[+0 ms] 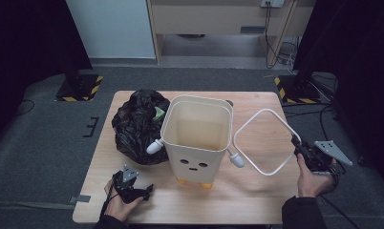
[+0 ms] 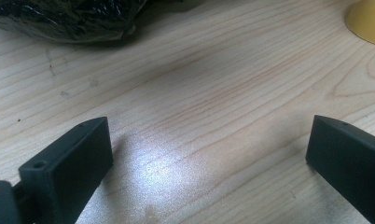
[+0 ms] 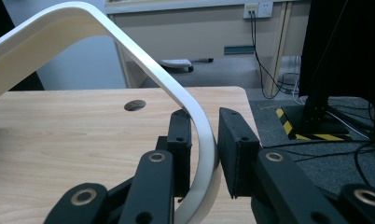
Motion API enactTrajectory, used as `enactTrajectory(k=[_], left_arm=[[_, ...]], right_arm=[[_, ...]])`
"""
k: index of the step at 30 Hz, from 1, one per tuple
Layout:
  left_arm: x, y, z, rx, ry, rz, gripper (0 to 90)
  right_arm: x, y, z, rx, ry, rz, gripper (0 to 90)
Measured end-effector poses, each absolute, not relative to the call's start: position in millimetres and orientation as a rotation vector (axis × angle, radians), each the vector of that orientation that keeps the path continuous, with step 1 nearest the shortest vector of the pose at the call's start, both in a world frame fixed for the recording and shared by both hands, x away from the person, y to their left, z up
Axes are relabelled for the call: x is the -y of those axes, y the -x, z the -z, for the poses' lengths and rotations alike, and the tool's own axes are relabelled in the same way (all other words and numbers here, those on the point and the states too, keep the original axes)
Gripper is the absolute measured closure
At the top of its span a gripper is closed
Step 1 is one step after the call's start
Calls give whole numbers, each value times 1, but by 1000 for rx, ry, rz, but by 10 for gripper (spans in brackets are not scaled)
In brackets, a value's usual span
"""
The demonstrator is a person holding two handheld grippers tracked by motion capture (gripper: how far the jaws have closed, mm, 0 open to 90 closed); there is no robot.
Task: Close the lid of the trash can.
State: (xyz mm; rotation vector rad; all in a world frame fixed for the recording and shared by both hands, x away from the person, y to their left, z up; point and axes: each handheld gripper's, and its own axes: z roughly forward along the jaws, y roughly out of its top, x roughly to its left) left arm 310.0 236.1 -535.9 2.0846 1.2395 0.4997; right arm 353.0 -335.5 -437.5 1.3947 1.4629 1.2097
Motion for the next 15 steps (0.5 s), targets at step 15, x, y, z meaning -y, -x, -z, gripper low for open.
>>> enactTrajectory(k=[15], left_arm=[[-236,-310,536,-1239,-2083,-499,0]], right_arm=[[334,-357,424,-1414,-1361,-1251,758]])
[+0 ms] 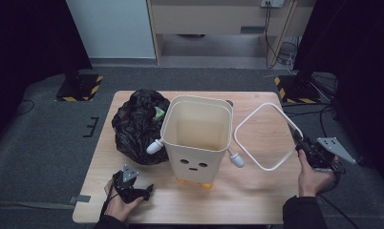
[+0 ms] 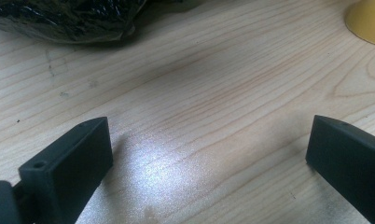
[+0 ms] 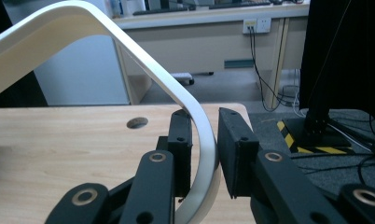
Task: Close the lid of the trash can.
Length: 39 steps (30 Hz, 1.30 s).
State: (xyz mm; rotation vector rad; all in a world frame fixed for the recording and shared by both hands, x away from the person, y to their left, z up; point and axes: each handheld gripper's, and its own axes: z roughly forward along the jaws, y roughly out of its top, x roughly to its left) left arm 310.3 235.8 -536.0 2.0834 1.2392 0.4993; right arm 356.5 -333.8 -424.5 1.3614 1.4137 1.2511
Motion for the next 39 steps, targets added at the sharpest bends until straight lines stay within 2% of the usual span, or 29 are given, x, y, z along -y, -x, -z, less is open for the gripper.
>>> enactTrajectory(k=[39], left_arm=[[-236,-311,536,-1234,-2088,-498,0]], right_arm=[[310,-354,372,-1281,-1184,-1343,774]])
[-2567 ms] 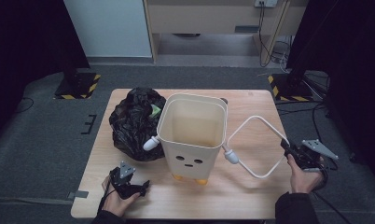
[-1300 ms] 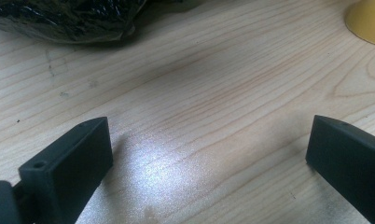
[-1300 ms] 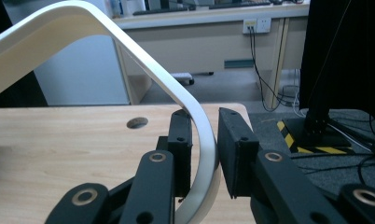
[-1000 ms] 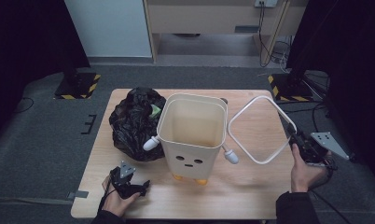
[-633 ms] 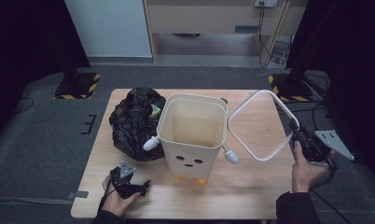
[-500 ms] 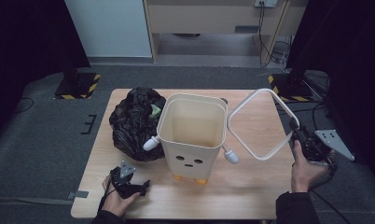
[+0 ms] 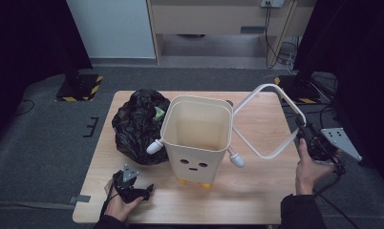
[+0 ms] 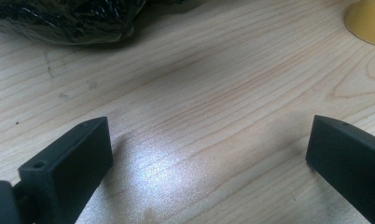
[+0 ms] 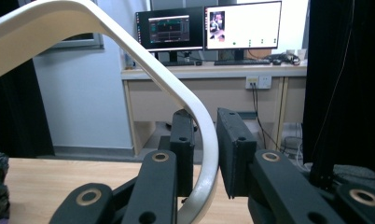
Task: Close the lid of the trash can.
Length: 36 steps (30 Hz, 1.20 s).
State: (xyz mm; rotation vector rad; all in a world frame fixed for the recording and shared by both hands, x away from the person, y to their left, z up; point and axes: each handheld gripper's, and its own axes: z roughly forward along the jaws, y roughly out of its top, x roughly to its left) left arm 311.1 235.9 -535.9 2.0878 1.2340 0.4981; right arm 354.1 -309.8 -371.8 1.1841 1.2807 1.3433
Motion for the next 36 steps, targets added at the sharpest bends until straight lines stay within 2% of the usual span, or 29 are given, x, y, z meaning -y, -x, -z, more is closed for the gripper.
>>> enactTrajectory(k=[36], left_arm=[[-236,-311,536,-1234,-2088,-498,0]], right_arm=[[305,-350,316,-1184,-1102,-1407,787]])
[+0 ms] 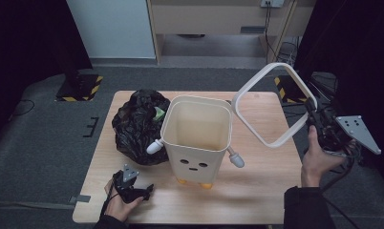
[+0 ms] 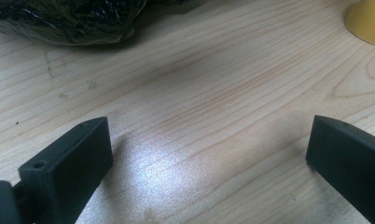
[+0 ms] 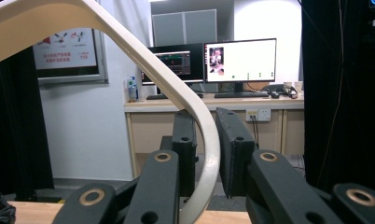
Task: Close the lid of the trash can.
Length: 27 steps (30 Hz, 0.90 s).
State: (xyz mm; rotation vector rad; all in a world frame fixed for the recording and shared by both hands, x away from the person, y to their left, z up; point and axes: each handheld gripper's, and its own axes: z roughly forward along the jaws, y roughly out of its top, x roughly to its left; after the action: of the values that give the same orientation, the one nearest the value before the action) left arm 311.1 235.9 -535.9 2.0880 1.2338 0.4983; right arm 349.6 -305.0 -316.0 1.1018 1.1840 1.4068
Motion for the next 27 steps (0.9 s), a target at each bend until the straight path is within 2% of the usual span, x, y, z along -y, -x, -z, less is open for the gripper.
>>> enactTrajectory(k=[13,27], left_arm=[[-236,-311,536,-1234,-2088,-498,0],[-236,-311,536,-1234,-2088,-498,0]], right_arm=[[293,-351,295,-1264,-1062,-1438,787],[280,-362,288,-1372,-1008,-1492,786]])
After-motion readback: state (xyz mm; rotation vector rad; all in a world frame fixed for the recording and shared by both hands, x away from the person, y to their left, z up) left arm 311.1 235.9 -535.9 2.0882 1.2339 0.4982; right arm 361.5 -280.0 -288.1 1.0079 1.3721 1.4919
